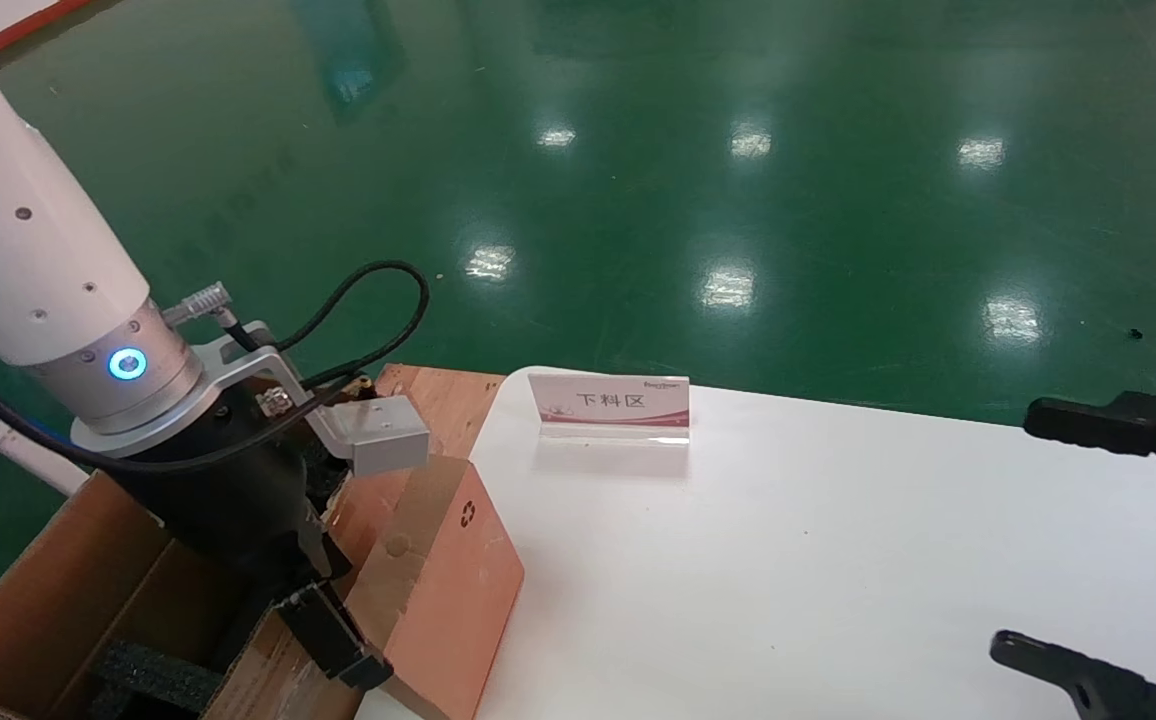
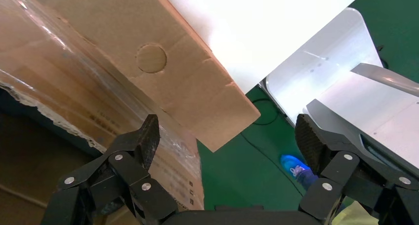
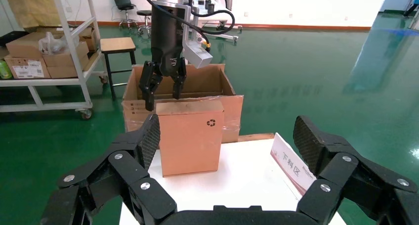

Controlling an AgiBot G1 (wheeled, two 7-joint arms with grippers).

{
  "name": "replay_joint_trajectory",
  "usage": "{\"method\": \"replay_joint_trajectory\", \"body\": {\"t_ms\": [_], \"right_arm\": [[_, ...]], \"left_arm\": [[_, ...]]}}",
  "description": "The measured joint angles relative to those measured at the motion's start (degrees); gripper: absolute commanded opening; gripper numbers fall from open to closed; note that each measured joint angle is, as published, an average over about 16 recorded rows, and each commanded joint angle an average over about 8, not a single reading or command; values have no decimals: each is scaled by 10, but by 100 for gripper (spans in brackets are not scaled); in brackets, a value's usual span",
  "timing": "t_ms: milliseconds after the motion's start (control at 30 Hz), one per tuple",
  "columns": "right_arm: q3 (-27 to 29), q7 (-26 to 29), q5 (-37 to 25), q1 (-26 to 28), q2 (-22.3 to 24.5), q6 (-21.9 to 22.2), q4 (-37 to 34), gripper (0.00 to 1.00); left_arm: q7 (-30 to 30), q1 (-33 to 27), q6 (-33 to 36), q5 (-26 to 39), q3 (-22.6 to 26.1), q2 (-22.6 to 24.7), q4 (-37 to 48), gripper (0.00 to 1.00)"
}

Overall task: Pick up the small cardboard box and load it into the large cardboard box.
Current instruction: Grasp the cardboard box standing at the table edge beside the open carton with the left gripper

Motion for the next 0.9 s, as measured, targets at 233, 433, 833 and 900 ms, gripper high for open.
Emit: {"method": "replay_joint_trajectory", "body": {"t_ms": [233, 433, 833, 900], "right_arm": [[0, 0, 0, 0, 0, 0, 0, 100], [0, 0, 0, 0, 0, 0, 0, 100], [-1, 0, 1, 0, 0, 0, -1, 100], [-1, 0, 1, 0, 0, 0, -1, 100]], "left_arm": [[16, -7, 2, -9, 2, -9, 0, 100], [27, -14, 6, -14, 2, -13, 2, 100], [33, -25, 16, -16, 11, -6, 13, 100], [35, -20, 8, -14, 14, -1, 17, 100]]}}
